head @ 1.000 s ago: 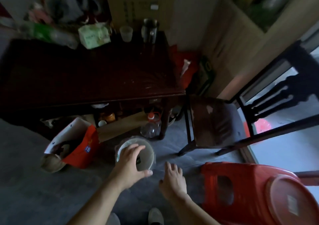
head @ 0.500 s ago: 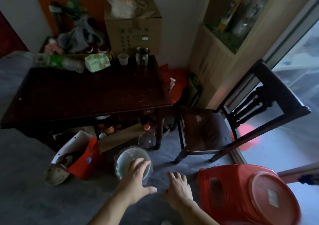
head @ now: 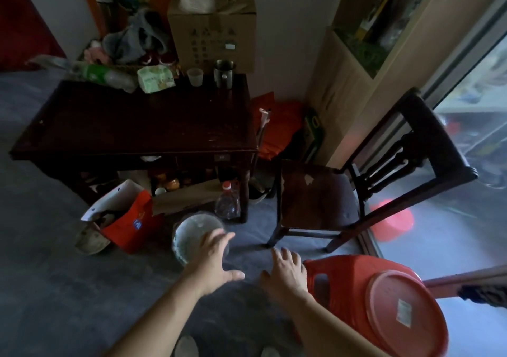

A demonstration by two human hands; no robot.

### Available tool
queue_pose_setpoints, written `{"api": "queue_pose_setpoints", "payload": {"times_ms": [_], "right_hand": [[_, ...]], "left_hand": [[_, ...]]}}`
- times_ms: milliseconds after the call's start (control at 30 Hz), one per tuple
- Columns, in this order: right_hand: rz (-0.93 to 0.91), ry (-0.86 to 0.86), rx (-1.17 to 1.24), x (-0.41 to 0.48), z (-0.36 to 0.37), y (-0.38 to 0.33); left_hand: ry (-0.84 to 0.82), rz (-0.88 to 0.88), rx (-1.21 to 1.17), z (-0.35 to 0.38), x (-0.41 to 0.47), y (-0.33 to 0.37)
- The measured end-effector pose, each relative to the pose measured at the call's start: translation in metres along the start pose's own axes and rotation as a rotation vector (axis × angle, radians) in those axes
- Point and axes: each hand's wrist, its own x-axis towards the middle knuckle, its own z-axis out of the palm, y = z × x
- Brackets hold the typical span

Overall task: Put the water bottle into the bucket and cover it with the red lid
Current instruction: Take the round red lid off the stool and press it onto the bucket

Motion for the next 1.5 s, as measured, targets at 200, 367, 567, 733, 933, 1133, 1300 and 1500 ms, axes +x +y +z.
{"api": "queue_pose_setpoints", "payload": {"times_ms": [200, 367, 567, 733, 933, 1133, 1300, 1500], "right_hand": [[0.027, -0.062, -0.073, -0.013, -0.009, 0.055], [0.04, -0.037, -0.07, -0.028, -0.012, 0.065], [0.081, 0.009, -0.064, -0.048, -0.016, 0.085], [0.102, 0.027, -0.048, -0.057, -0.025, 0.11], [0.07, 0.008, -0.071, -0.057, -0.036, 0.148], [-0.014, -0.023, -0.141, -0.055, -0.046, 0.221], [-0.025, -0.041, -0.181, -0.064, -0.057, 0.285], [0.064, -0.063, -0.137, -0.086, -0.055, 0.327]], "left_hand": [[-0.081, -0.141, 0.365, 0.03, -0.016, 0.029], [-0.168, -0.12, 0.47, 0.05, -0.016, 0.043], [-0.184, -0.055, 0.471, 0.063, -0.018, 0.068], [-0.168, -0.038, 0.489, 0.073, -0.023, 0.094], [-0.151, -0.061, 0.501, 0.101, -0.023, 0.131], [-0.11, -0.161, 0.462, 0.153, -0.018, 0.183], [-0.079, -0.221, 0.418, 0.193, -0.022, 0.226], [-0.129, -0.19, 0.387, 0.231, -0.024, 0.251]]}}
